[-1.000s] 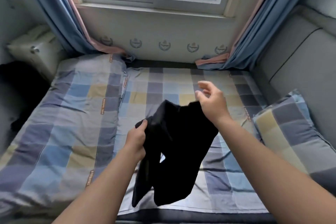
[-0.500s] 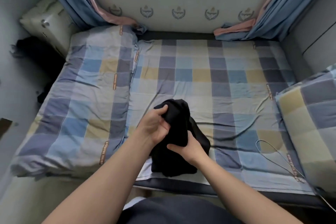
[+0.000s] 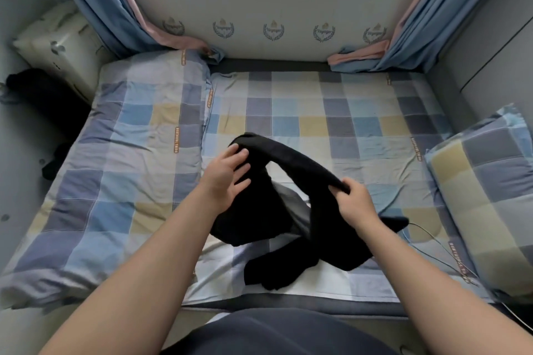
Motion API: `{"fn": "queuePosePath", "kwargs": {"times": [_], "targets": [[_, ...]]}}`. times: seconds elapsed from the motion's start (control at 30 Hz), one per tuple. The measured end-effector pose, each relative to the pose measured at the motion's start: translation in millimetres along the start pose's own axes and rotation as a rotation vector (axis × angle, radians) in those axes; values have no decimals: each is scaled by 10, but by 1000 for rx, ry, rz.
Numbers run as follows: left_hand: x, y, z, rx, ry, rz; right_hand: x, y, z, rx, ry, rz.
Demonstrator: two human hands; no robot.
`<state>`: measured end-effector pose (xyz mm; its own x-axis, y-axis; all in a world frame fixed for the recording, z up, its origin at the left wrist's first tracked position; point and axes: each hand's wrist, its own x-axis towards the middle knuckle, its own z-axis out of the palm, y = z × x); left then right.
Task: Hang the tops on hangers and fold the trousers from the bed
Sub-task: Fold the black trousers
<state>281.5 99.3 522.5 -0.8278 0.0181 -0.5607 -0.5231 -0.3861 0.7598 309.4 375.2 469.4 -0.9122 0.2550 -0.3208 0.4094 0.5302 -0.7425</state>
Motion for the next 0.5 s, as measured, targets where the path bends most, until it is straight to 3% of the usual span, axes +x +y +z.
{"fn": "queuePosePath", "kwargs": {"times": [0.1, 0.33, 0.5], "targets": [[-27, -185, -35, 298, -53, 2, 65, -401, -15, 220, -11, 103], [-205, -611, -23, 712, -391, 7, -14, -1237, 160, 652, -89, 369], [-142, -519, -99, 981, -129, 339, -229, -1596, 225, 858, -310, 367]]}}
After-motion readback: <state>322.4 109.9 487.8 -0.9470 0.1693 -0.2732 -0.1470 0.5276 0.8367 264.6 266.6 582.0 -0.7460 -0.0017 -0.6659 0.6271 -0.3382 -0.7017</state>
